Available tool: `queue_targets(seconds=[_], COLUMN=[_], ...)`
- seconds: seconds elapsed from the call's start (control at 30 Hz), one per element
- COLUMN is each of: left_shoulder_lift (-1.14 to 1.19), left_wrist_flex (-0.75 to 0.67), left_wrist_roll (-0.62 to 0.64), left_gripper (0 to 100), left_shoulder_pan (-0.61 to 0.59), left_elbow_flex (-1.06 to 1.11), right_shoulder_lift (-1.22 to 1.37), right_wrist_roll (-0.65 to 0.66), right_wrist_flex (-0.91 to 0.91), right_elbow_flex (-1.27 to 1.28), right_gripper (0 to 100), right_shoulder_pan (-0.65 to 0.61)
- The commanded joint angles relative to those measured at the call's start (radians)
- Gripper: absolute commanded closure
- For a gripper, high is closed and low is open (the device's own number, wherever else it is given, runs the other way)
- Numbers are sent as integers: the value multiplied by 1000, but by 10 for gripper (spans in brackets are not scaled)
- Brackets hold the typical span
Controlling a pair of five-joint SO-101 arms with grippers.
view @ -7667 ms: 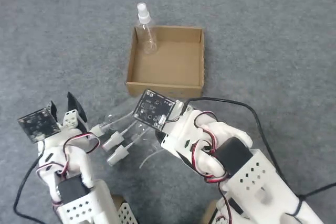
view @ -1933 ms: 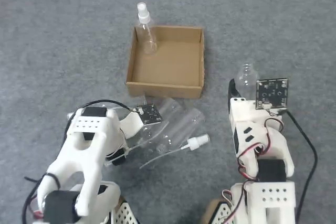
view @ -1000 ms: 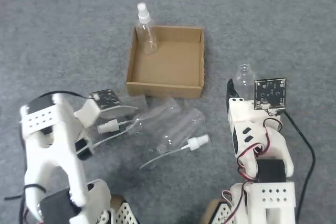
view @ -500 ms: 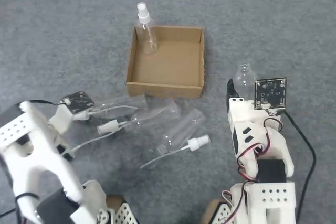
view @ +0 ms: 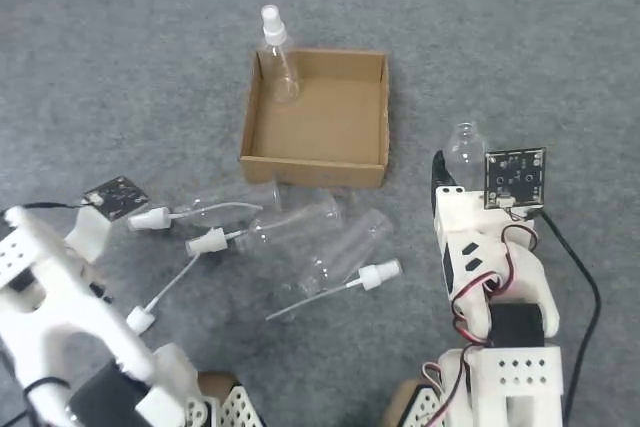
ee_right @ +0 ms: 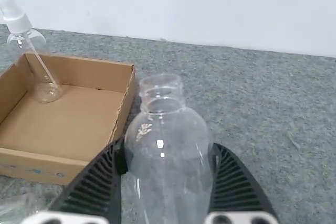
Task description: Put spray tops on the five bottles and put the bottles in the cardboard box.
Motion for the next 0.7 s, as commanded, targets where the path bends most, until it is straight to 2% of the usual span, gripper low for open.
queue_targets(seconds=[0.0, 0.37, 0.67], left_shoulder_lift=[-2, 6, 8], left_wrist_flex=[5, 11, 11], left_wrist_roll=[-3, 6, 137], left_gripper=[956, 956, 952], left_shoulder_pan=[-31, -123, -132], left_elbow_flex=[-44, -38, -35], right_shoulder_lift=[-12, -12, -12], right_wrist_roll=[2, 2, 2], right_wrist_flex=[-25, -22, -21], right_elbow_flex=[-6, -5, -5], right_gripper=[944, 944, 944], right_shoulder_pan=[-8, -28, -28])
